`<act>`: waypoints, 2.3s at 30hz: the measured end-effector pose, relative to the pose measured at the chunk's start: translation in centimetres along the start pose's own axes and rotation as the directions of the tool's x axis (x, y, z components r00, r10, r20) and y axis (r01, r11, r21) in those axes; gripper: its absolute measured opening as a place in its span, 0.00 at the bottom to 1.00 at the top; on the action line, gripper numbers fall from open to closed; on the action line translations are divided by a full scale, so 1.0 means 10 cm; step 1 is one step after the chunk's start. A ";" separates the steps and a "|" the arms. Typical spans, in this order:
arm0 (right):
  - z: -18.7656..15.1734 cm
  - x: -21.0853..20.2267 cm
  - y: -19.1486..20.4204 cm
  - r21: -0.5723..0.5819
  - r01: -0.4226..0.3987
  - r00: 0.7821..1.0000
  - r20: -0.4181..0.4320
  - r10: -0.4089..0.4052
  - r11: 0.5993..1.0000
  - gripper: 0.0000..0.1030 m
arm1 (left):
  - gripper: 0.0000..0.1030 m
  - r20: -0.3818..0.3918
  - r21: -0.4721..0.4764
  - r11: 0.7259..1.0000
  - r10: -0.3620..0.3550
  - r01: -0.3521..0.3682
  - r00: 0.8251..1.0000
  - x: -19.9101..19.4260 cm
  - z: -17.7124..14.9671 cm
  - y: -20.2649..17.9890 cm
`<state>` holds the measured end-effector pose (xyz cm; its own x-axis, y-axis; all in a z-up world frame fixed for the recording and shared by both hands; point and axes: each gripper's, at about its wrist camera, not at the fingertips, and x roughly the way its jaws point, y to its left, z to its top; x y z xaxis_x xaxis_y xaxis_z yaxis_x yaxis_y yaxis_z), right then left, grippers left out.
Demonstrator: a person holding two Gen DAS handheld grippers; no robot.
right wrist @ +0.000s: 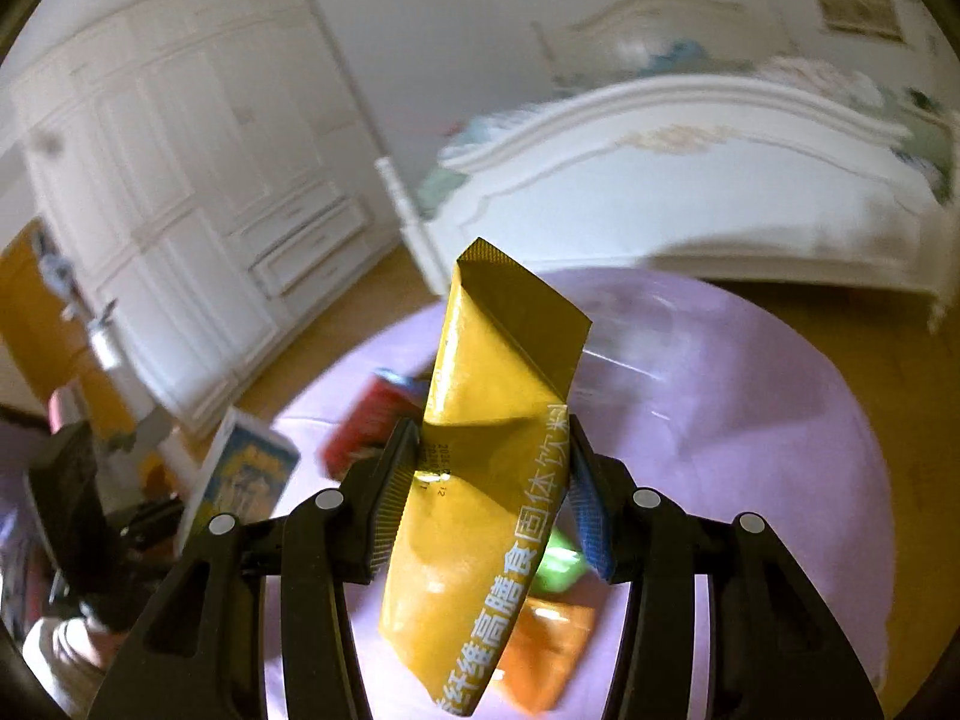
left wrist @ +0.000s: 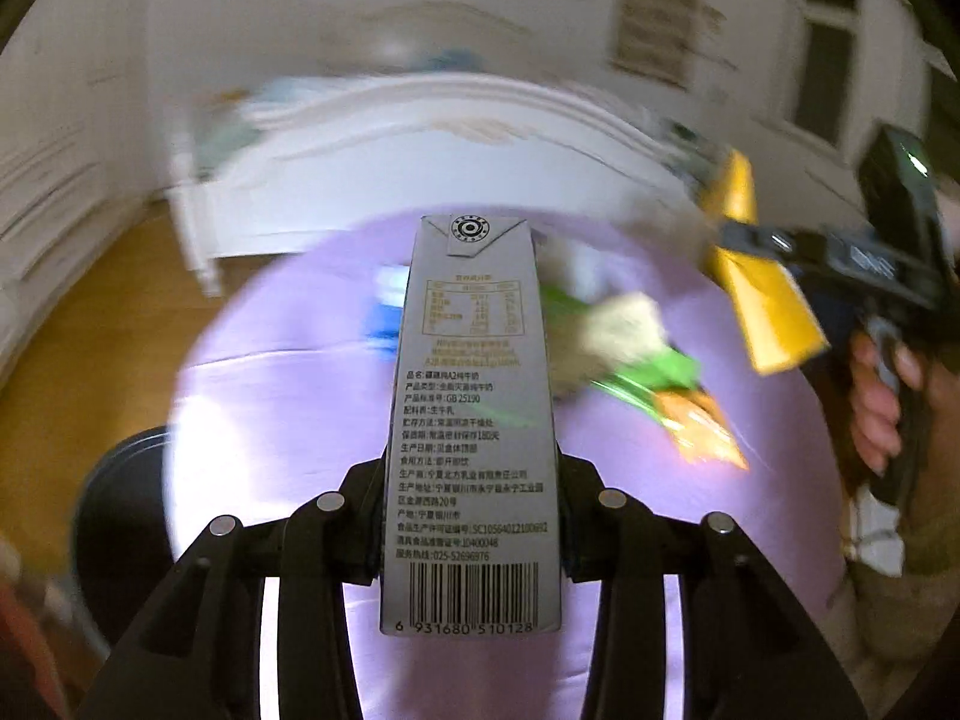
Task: Collect trash
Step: 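Carry both items over the black bin and open both tools to drop them, then grasp the red carton with the left tool while the right tool grasps the beige packet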
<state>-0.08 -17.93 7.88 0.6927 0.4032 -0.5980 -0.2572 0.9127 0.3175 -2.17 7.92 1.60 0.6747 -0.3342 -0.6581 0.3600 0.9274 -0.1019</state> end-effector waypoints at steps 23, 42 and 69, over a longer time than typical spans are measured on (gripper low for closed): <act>-0.17 2.22 2.72 -0.245 -0.356 0.864 -0.453 0.218 0.902 0.47 | 0.39 -0.016 -0.444 0.842 0.333 -0.305 0.943 -0.65 -0.92 1.98; -0.56 3.08 3.07 -0.278 -0.300 0.836 -0.537 0.111 0.913 0.47 | 0.39 -0.067 -0.501 0.829 0.249 -0.248 0.966 -0.17 -1.14 2.26; -0.17 2.04 2.12 -0.068 -0.353 0.888 -0.338 0.311 0.933 0.71 | 0.77 -0.008 -0.384 0.899 0.226 -0.212 0.974 -0.31 -0.56 1.54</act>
<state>7.43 9.74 1.16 0.3071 0.6647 -0.6811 -0.5307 0.7137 0.4572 -2.33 24.15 -2.10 0.7331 -0.1147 -0.6704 -0.0670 0.9687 -0.2390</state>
